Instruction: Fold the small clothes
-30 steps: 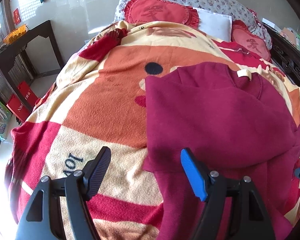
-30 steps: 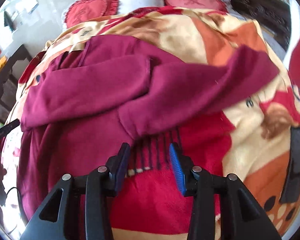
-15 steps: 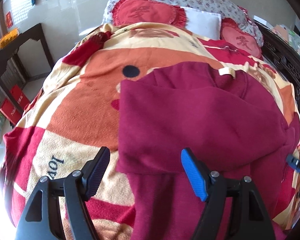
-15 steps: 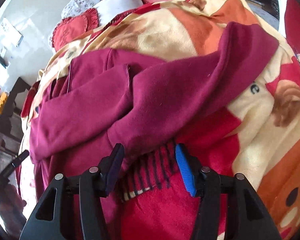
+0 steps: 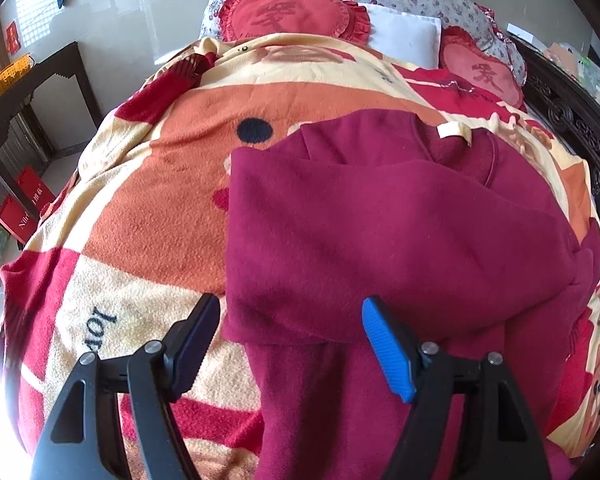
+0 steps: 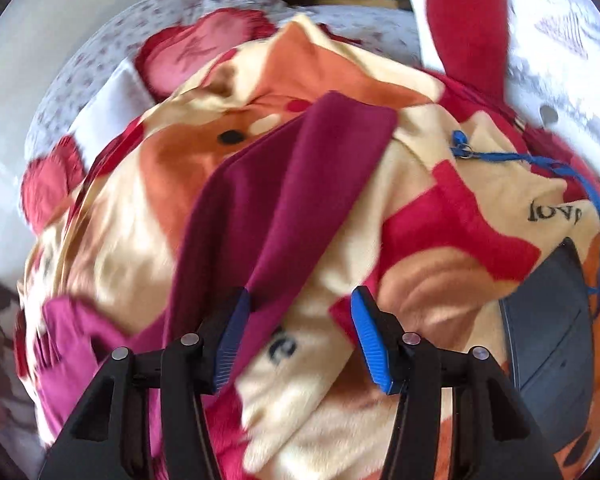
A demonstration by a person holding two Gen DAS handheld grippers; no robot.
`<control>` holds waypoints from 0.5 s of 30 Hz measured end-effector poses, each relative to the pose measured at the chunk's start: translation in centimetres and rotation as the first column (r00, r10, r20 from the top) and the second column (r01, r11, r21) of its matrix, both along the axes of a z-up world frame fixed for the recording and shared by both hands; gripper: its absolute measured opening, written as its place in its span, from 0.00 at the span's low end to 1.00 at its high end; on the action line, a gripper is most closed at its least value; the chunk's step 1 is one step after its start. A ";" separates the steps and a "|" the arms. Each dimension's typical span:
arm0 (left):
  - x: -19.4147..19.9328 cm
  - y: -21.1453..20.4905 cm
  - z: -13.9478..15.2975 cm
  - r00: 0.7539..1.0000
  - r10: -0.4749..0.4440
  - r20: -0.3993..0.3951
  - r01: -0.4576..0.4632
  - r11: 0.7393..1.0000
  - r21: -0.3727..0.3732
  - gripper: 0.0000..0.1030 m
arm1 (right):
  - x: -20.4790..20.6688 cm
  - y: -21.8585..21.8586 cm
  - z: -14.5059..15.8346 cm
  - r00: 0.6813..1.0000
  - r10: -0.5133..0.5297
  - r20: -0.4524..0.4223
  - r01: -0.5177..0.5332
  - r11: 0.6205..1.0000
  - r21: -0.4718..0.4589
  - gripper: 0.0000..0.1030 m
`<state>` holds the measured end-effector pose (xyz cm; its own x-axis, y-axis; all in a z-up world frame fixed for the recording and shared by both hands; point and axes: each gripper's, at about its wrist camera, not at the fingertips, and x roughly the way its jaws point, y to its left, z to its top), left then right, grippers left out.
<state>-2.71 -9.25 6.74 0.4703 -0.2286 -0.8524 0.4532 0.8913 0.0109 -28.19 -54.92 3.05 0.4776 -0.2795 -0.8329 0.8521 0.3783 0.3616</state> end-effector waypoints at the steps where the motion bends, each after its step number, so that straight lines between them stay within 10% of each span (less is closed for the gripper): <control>1: 0.0 0.1 -0.1 1.000 0.001 0.000 -0.001 1.000 0.002 0.75 | -0.1 -0.3 0.3 1.000 -0.017 0.020 0.017 1.000 0.006 0.33; 15: 0.3 0.5 -0.2 1.000 0.005 -0.014 -0.005 1.000 0.010 0.75 | 8.6 -3.4 0.4 0.996 0.083 -0.030 -0.083 0.996 -0.010 0.25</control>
